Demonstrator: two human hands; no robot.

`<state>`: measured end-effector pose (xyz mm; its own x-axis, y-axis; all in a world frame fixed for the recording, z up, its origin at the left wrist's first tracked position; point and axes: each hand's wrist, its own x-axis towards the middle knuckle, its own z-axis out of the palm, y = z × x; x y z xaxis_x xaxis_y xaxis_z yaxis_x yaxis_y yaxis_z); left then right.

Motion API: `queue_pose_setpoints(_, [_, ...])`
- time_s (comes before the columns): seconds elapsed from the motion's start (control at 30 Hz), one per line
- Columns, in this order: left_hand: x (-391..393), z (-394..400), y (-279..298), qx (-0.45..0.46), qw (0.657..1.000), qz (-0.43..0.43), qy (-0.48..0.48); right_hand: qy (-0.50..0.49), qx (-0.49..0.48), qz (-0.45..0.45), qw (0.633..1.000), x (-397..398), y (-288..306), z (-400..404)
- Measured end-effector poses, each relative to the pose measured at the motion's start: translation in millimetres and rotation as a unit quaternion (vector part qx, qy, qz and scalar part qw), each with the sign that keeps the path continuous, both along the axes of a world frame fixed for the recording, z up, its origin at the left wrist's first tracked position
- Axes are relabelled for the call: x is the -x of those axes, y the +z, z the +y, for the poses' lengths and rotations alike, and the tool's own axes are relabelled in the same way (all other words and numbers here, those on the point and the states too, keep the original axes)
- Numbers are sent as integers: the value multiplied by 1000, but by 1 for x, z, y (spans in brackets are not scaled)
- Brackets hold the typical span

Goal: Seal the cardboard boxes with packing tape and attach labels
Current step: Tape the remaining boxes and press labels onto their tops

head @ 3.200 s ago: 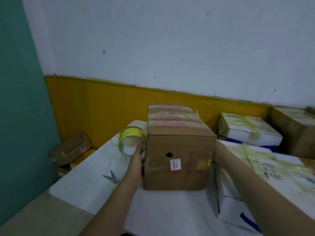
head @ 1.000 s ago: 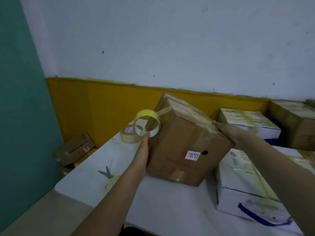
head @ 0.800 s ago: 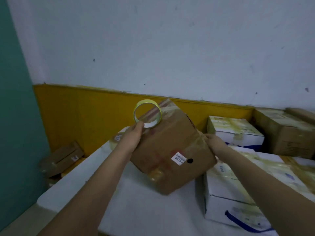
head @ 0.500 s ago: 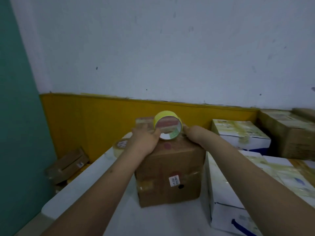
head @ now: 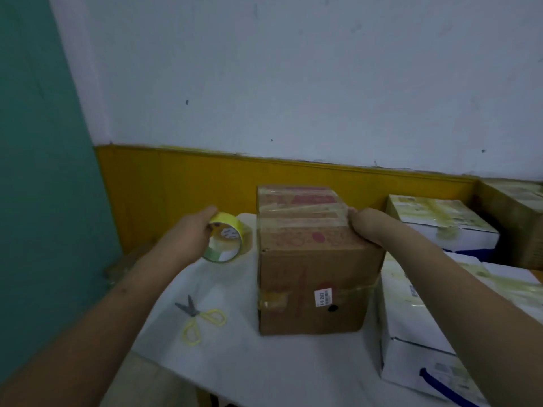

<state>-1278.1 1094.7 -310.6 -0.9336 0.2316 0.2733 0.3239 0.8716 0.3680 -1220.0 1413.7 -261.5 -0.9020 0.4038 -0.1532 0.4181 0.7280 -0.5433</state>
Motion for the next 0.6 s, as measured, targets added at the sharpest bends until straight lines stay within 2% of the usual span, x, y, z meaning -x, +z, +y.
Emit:
queue_pose_setpoints(0.13, [0, 24, -52, -102, 995, -10, -8, -10, 62, 16, 998, 8, -14, 12])
queue_pose_setpoints(0.2, [-7, 37, -67, -198, 980, 11, -4, -26, 133, 9, 991, 6, -17, 24])
queue_pose_setpoints(0.23, [-11, 42, -75, -271, 962, 9, -4, -29, 153, 9, 988, 6, -18, 28])
queue_pose_setpoints(0.27, [-19, 49, -78, -364, 931, -26, 5, -31, 162, 11, 986, 4, -18, 32])
queue_pose_setpoints(0.33, [-26, 66, -92, -515, 844, -146, 39, -32, 183, 18, 982, 2, -19, 39])
queue_pose_setpoints(0.43, [-42, 104, -95, -625, 701, -342, 14, -36, 219, 29, 975, -4, -18, 50])
queue_pose_setpoints(0.47, [-42, 112, -90, -637, 679, -364, -6, -42, 226, 34, 973, -8, -18, 54])
queue_pose_setpoints(0.5, [-40, 117, -81, -631, 687, -359, -20, -51, 237, 41, 969, -11, -20, 60])
queue_pose_setpoints(0.53, [-36, 119, -71, -612, 712, -343, -15, -60, 248, 49, 966, -13, -24, 64])
queue_pose_setpoints(0.6, [-18, 115, -45, -539, 782, -312, 10, -65, 265, 59, 960, -15, -40, 64])
